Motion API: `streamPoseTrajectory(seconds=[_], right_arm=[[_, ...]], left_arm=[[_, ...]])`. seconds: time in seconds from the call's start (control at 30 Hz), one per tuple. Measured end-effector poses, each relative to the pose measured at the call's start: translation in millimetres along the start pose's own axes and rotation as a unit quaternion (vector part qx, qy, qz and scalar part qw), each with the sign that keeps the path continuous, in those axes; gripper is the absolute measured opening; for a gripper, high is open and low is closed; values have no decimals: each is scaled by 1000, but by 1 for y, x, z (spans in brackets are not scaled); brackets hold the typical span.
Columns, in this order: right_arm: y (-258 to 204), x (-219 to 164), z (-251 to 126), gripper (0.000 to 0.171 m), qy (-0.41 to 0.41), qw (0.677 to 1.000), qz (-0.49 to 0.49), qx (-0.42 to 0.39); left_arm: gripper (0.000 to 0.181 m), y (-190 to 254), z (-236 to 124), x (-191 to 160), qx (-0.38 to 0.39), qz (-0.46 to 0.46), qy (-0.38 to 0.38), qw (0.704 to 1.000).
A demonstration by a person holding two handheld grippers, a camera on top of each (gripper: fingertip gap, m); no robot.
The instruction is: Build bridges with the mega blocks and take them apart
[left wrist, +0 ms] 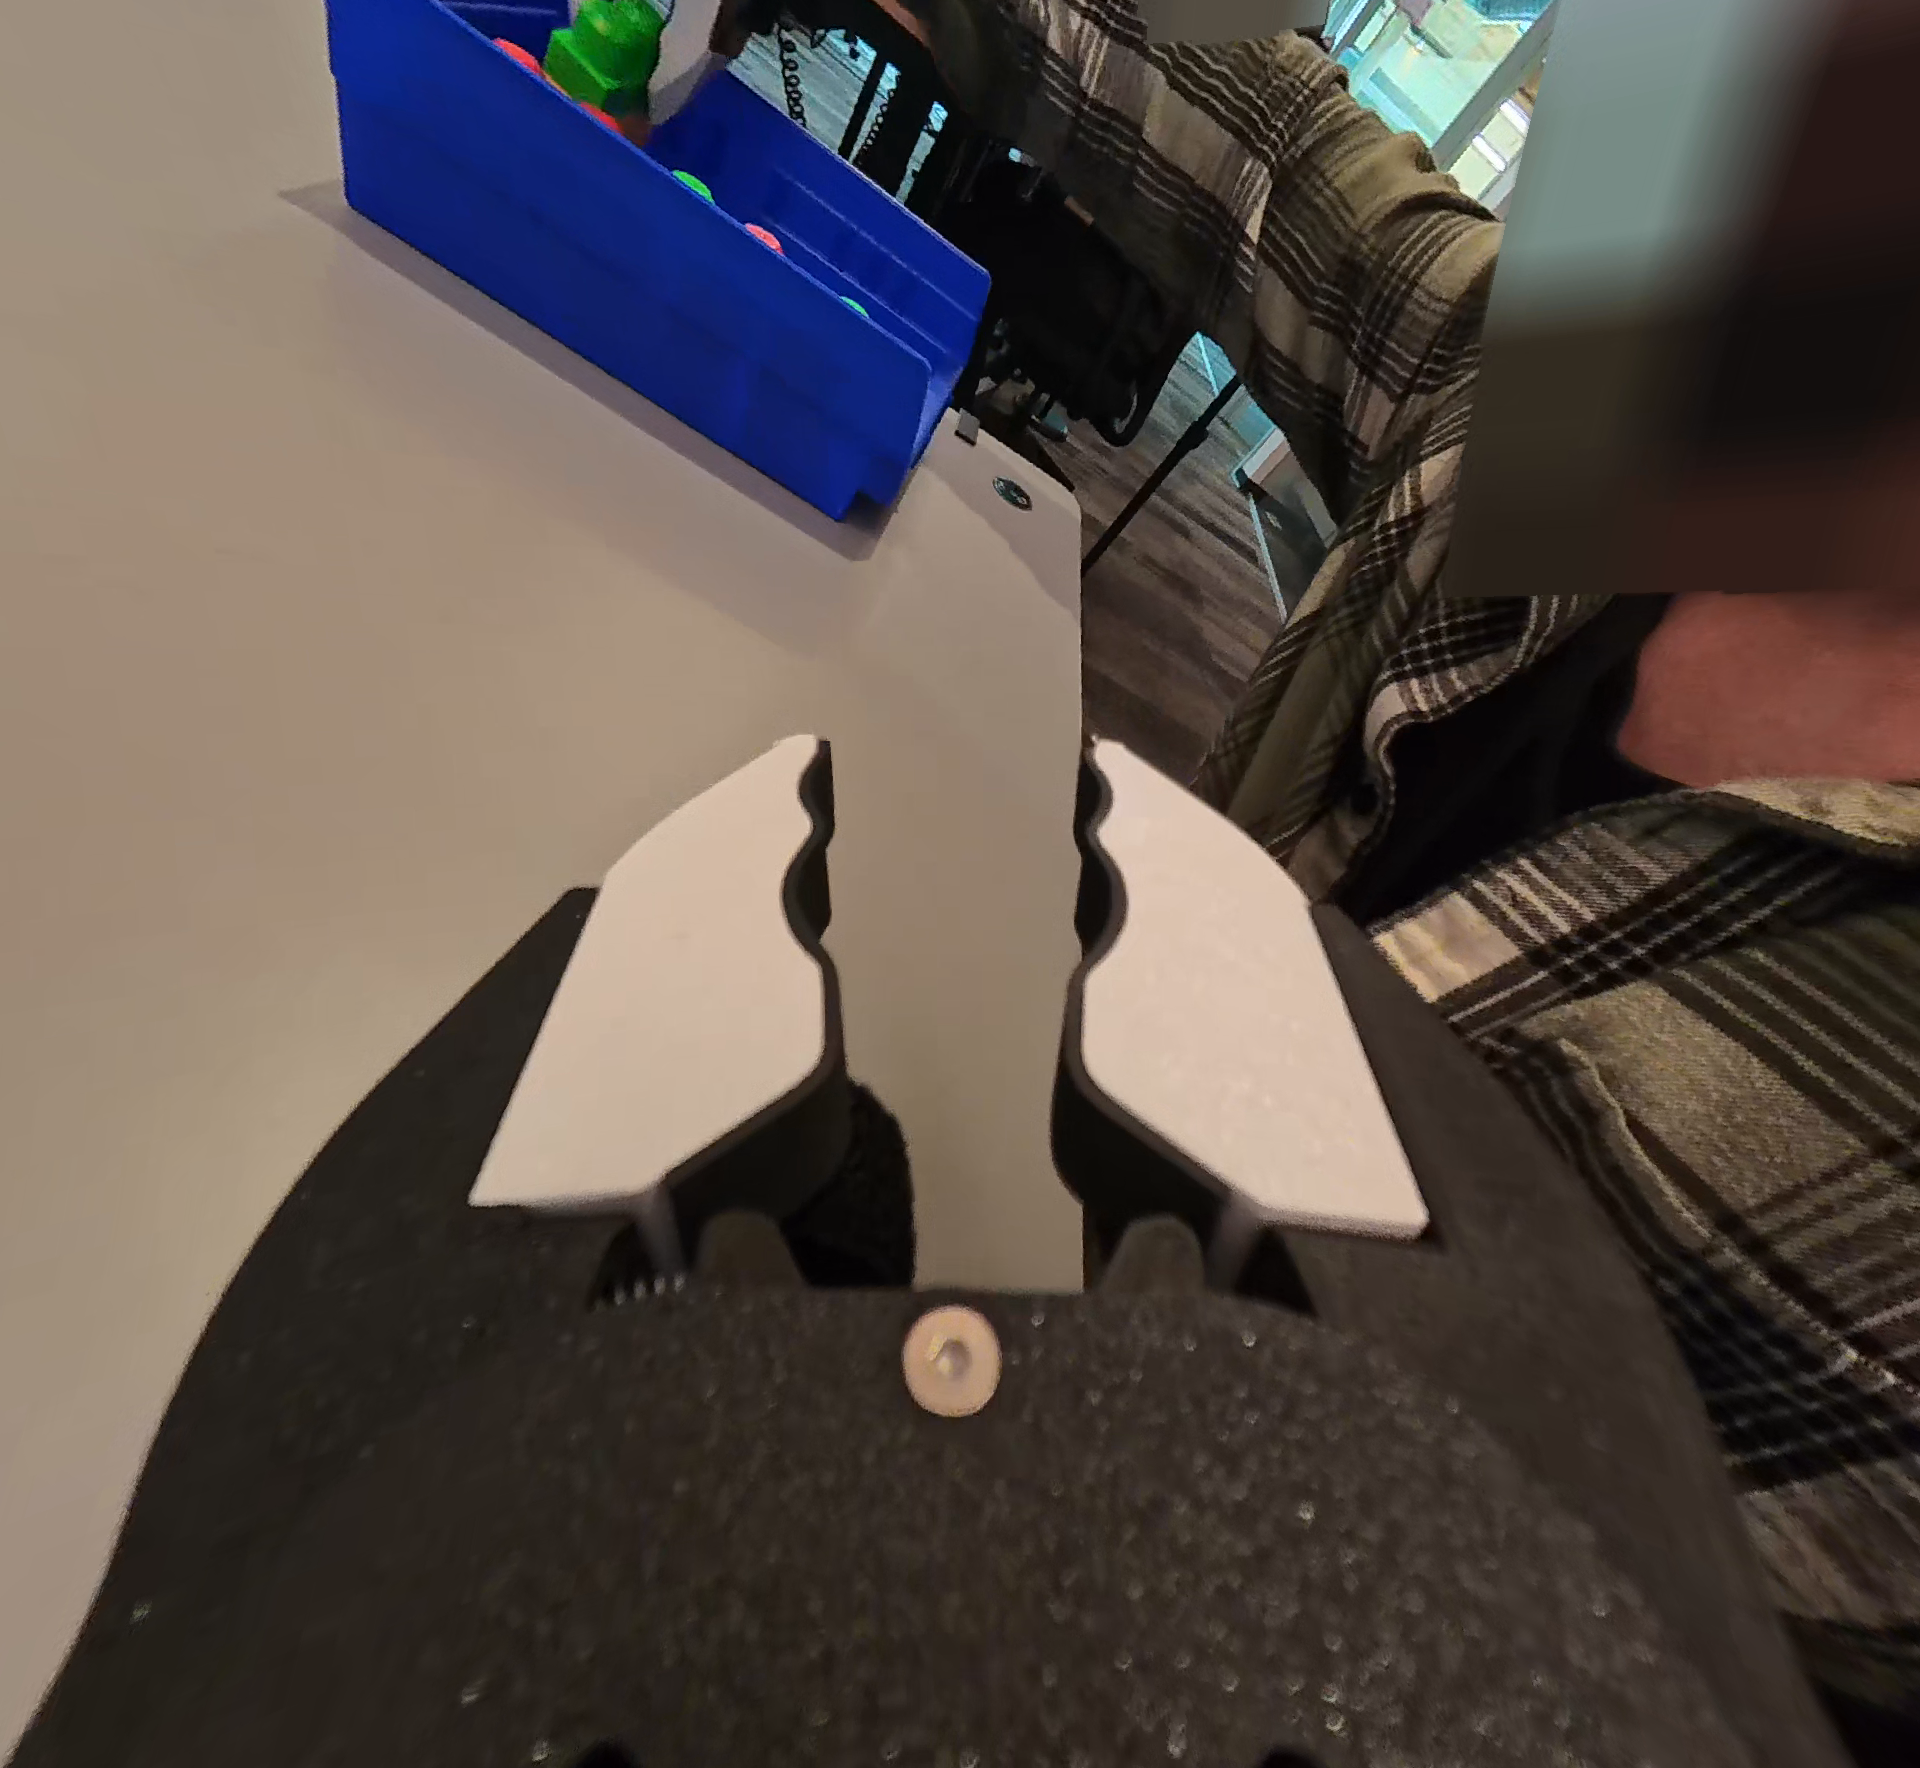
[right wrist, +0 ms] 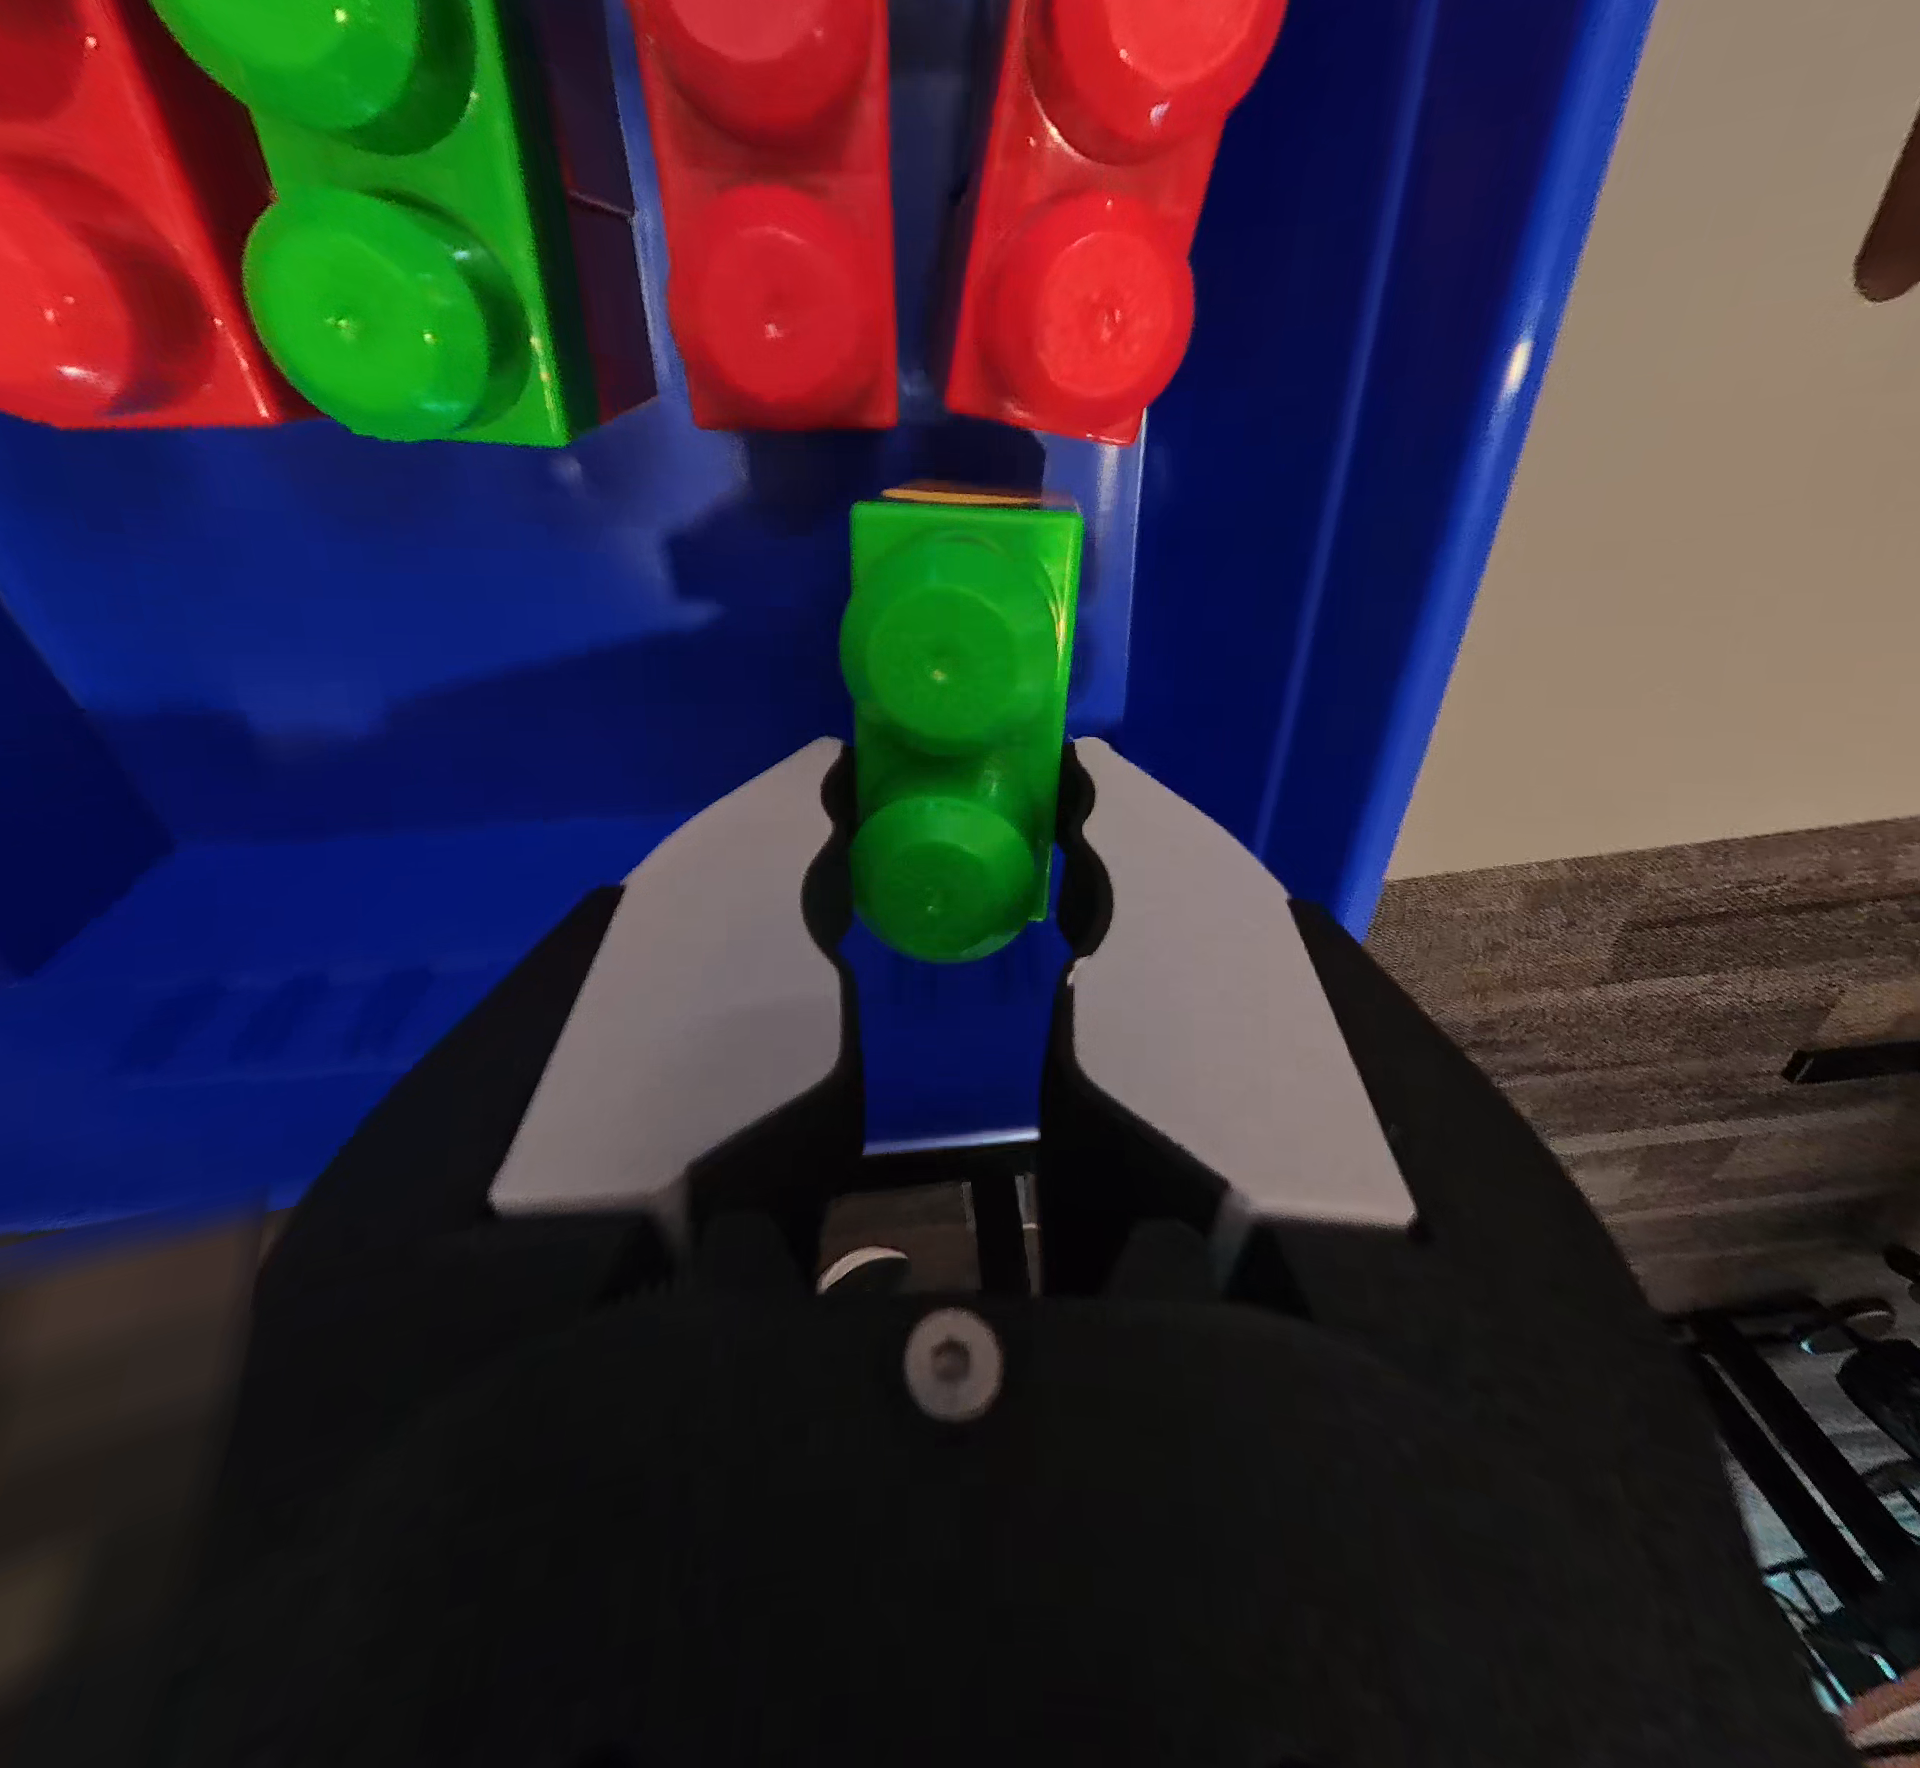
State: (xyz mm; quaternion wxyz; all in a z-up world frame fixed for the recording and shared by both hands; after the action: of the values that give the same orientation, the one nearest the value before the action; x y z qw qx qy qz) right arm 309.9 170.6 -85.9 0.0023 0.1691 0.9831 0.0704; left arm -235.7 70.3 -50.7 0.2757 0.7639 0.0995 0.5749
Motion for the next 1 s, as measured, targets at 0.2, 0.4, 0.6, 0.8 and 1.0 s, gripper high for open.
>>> streamPoseTrajectory(seconds=[0.2,0.4,0.6,0.8,1.0], right_arm=[[2,-1,14,36,-10,1000,20,13],[3,-2,28,36,-28,999,36,15],[2,-1,10,53,-24,999,33,0],[-6,-7,-56,61,-14,996,71,-52],[-52,23,-130,90,111,973,162,-121]], left_arm=[[42,-1,0,-6,-8,-3,-15,1000],[41,-2,-4,-9,-15,-6,-8,1000],[41,-2,-9,-14,-14,-7,-8,1000],[42,0,-21,-15,-5,4,2,1000],[43,-5,-48,-17,20,9,32,999]])
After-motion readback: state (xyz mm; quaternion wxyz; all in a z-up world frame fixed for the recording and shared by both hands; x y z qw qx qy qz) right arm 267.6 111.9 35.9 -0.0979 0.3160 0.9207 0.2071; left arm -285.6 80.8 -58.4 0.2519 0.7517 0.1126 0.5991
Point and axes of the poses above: each gripper's, where its closed fingertips meet, z out along the fingers, x out of its top, y = z × x across the jaws, the point moved 6 cm from there along -z, back along the fingers, and after that the axes turned 4 degrees about -x, right-handed, at the moved point
